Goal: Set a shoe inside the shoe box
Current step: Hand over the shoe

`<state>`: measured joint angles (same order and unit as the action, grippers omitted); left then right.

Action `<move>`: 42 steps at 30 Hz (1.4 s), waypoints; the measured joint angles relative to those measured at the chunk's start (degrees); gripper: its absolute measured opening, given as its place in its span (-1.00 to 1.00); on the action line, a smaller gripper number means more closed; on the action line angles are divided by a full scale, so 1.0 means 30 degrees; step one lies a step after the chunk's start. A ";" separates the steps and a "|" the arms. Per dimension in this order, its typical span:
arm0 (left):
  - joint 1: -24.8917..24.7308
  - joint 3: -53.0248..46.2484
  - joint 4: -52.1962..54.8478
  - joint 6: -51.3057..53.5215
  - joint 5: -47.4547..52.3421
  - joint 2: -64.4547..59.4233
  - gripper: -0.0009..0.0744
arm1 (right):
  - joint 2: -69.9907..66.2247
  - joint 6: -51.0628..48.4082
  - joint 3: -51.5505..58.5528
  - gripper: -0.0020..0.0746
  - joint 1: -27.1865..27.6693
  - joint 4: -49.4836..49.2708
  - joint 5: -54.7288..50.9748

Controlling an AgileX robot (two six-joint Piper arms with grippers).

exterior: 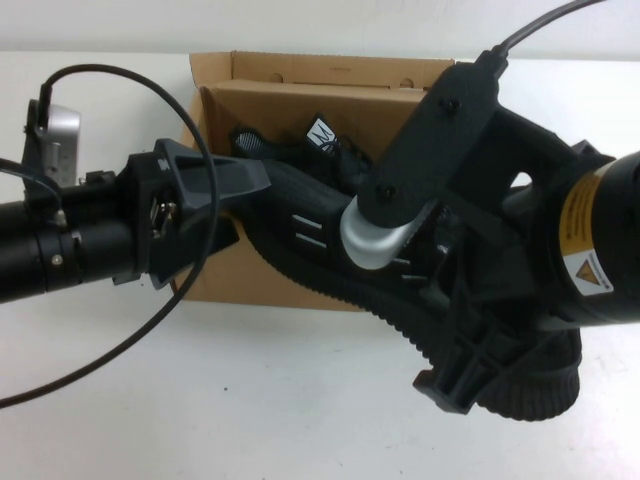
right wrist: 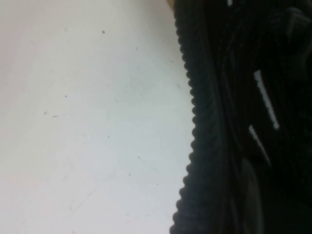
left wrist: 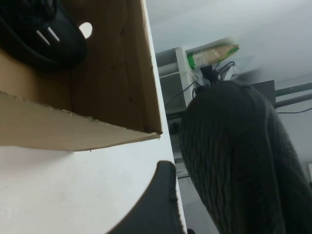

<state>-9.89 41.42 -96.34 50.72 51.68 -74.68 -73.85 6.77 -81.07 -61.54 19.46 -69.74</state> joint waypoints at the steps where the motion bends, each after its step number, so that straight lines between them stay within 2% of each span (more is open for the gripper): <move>1: -0.0038 0.0000 0.0000 -0.0037 -0.0093 -0.0045 0.80 | 0.0000 0.0000 0.0000 -0.96 0.0000 0.0000 0.0000; 14: -0.1643 0.2091 -0.0034 -0.0144 0.0740 -0.2651 0.76 | 0.0000 0.0000 0.0000 -0.96 0.0000 0.0000 0.0072; 15: -0.1643 0.2199 -0.0034 -0.0154 0.0836 -0.2685 0.67 | 0.0000 0.0000 0.0000 -0.96 0.0000 0.0000 0.0072; 16: -0.1643 0.2285 -0.0034 -0.0189 0.0887 -0.2729 0.43 | 0.0000 0.0000 0.0000 -0.96 0.0000 0.0000 0.0072; 17: -0.1643 0.2285 -0.0034 -0.0061 0.0836 -0.2729 0.14 | 0.0000 0.0000 0.0000 -0.96 0.0000 -0.0029 0.0024; 18: -0.1643 0.2285 -0.0034 0.0175 0.0774 -0.2772 -0.28 | 0.0000 0.0000 0.0000 -0.96 0.0000 -0.0070 -0.0023; 19: -0.1643 0.2285 -0.0034 0.0333 0.0741 -0.2781 -0.48 | 0.0000 0.0000 0.0000 -0.96 0.0000 -0.0117 -0.0101; 20: -0.1643 0.2285 -0.0034 0.0435 0.0741 -0.2781 -0.59 | 0.0000 0.0000 0.0000 -0.96 0.0000 -0.0117 -0.0155; 21: -0.1643 0.2296 -0.0043 0.0518 0.0741 -0.2781 -0.65 | 0.0000 0.0000 0.0000 -0.96 0.0000 -0.0158 -0.0155; 30: -0.1643 0.2296 -0.0043 0.0902 0.0782 -0.2781 -0.64 | 0.0000 0.0037 0.0000 -0.92 0.0000 -0.0841 -0.0178; 33: -0.1643 0.2296 0.0075 0.1158 0.0782 -0.2781 -0.64 | 0.0011 0.0161 0.0000 -0.65 0.0000 -0.1319 -0.0055; 35: -0.1643 0.2296 0.0246 0.1473 0.0709 -0.2781 -0.64 | 0.0011 0.0668 -0.0033 -0.35 0.0000 -0.1632 -0.0048; 39: -0.1643 0.2296 0.0649 0.1953 0.0132 -0.2781 -0.64 | 0.0011 0.2692 -0.0145 0.38 0.0000 -0.1988 -0.0393; 40: -0.1643 0.2296 0.0649 0.2041 -0.0016 -0.2781 -0.64 | 0.0043 0.3275 -0.0145 0.53 0.0000 -0.2018 -0.0485; 42: -0.1643 0.2296 0.0649 0.2232 -0.0361 -0.2781 -0.64 | 0.0131 0.4635 -0.0145 0.69 0.0000 -0.2036 -0.0566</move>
<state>-14.82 48.31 -94.40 57.42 50.60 -83.02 -73.46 20.68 -81.51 -61.54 13.35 -71.43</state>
